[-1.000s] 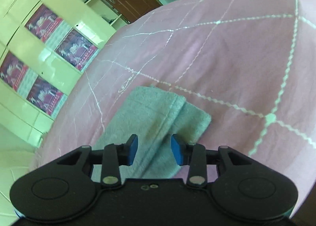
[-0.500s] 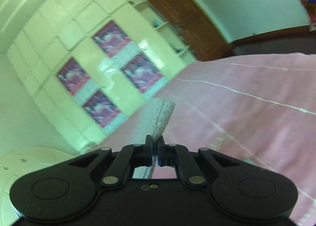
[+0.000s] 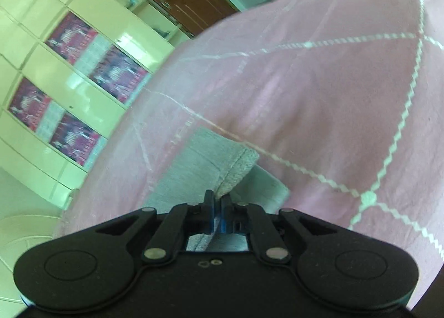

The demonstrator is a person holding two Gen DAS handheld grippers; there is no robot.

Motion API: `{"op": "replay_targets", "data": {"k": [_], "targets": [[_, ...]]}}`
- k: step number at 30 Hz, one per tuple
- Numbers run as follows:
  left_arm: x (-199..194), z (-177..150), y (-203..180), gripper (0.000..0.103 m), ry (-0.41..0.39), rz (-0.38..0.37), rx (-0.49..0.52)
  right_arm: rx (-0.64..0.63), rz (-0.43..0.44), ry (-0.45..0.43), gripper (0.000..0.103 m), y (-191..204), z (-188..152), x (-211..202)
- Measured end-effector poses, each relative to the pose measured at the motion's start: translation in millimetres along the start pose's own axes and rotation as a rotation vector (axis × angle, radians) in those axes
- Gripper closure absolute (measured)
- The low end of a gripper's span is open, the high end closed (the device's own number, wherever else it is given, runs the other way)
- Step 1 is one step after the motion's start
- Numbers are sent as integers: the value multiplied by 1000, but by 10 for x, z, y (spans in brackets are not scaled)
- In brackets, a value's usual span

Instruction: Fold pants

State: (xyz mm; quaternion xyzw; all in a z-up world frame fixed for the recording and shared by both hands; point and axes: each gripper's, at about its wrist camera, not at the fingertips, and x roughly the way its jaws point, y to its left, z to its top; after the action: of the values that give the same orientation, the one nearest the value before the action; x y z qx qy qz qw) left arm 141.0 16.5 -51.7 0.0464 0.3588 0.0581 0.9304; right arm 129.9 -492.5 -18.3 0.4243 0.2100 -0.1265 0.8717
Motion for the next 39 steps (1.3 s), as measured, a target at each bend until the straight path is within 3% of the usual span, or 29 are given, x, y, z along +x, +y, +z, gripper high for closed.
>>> {"op": "replay_targets", "data": {"k": [4,7,8,11,13,15,24,25,27,31,32,35,38,39], "targets": [[-5,-4,-5,0,-4,3,1,1,35,-9,103,33,-3,-172],[-6,-9,-6,0,-9,4,1,58,-57,73,103,-212,-61,40],[-12,-10,-10,0,-8,3,2,110,-36,85,103,-312,-99,65],[-12,3,1,0,0,-3,3,117,-6,38,103,-345,-120,-69],[-9,2,-2,0,-2,-1,3,125,-2,-17,93,-343,-101,-191],[-16,-15,-15,0,-9,5,2,150,-18,-38,92,-380,-68,-240],[-23,-30,-20,0,-12,5,2,219,-46,43,76,-404,-85,97],[-25,-30,-19,0,-13,5,3,204,-46,43,77,-385,-77,119],[-29,-31,-17,0,-12,4,4,115,-62,19,94,-258,-31,104],[-34,-33,-16,0,-15,2,1,-254,64,-161,96,278,5,-298],[-36,-39,-14,0,-19,2,1,-267,85,-187,96,303,12,-374],[-38,-51,-20,0,-25,2,-1,-158,49,-163,97,12,20,-353],[-39,-56,-17,0,-26,3,1,57,-61,-2,98,-540,-157,12],[-38,-53,-10,0,-24,1,3,130,-14,-22,99,-666,-202,7]]}}
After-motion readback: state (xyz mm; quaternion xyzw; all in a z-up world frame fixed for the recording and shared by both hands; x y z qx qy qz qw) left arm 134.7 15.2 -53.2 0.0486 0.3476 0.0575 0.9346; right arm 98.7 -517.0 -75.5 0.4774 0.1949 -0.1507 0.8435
